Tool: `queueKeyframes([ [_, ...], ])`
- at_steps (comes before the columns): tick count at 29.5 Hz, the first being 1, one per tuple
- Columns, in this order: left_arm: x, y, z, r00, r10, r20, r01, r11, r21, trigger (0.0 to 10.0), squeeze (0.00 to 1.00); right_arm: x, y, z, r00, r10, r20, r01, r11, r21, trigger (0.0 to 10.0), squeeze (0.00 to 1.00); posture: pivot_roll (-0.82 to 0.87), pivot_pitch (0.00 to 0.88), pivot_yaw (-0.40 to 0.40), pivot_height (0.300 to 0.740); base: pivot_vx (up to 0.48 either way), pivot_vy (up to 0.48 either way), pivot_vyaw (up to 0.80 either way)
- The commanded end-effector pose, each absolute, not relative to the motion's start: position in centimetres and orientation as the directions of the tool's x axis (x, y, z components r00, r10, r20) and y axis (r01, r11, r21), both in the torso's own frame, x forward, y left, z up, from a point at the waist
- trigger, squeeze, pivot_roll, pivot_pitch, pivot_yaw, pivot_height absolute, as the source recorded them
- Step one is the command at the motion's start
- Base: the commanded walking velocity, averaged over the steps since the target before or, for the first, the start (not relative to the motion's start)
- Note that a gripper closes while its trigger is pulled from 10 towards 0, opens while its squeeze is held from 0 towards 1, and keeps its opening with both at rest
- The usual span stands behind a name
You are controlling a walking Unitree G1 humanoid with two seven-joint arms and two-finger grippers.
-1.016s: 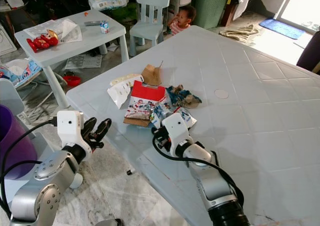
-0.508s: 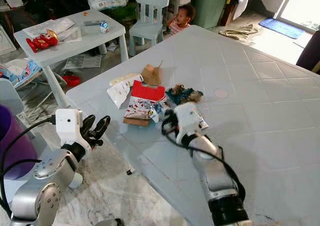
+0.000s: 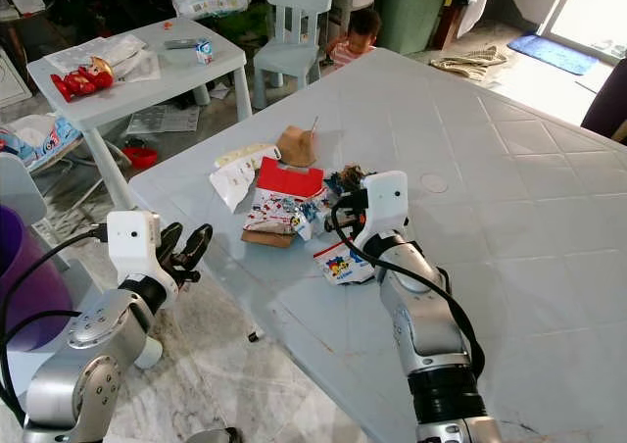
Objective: Picking trash to rubbish bin
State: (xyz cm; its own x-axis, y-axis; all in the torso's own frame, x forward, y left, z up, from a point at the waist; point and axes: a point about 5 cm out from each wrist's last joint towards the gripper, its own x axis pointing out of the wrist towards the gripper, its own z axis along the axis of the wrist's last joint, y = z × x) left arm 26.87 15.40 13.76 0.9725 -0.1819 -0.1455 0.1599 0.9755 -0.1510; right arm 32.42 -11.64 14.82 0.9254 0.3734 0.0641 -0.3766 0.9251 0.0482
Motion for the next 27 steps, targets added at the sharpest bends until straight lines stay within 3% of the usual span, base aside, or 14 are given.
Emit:
queueKeyframes([
  [1,27.1,15.5,14.0,0.976,-0.171,-0.137,0.150,0.978,-0.146,10.0,0.00,32.2,-11.9,15.2,0.920,0.385,0.079,-0.390,0.919,0.061,10.0,1.00,0.11,0.097,-0.071,0.740,0.000,0.000,0.00],
  [7,27.2,15.5,14.0,0.977,-0.168,-0.130,0.149,0.978,-0.148,10.0,0.00,31.6,-12.3,15.2,0.901,0.428,0.069,-0.431,0.901,0.042,10.0,1.00,0.10,0.097,-0.071,0.740,0.000,0.000,0.00],
  [13,27.2,15.4,14.0,0.976,-0.172,-0.130,0.153,0.977,-0.149,10.0,0.00,31.3,-13.4,13.9,0.881,0.472,-0.043,-0.473,0.881,-0.015,10.0,1.00,0.10,0.096,-0.066,0.740,0.000,0.000,0.00],
  [27,27.5,15.3,14.1,0.977,-0.178,-0.122,0.159,0.976,-0.147,10.0,0.00,31.2,-15.5,12.4,0.892,0.408,-0.193,-0.434,0.893,-0.121,10.0,1.00,0.09,0.089,-0.060,0.740,0.000,0.000,0.00],
])
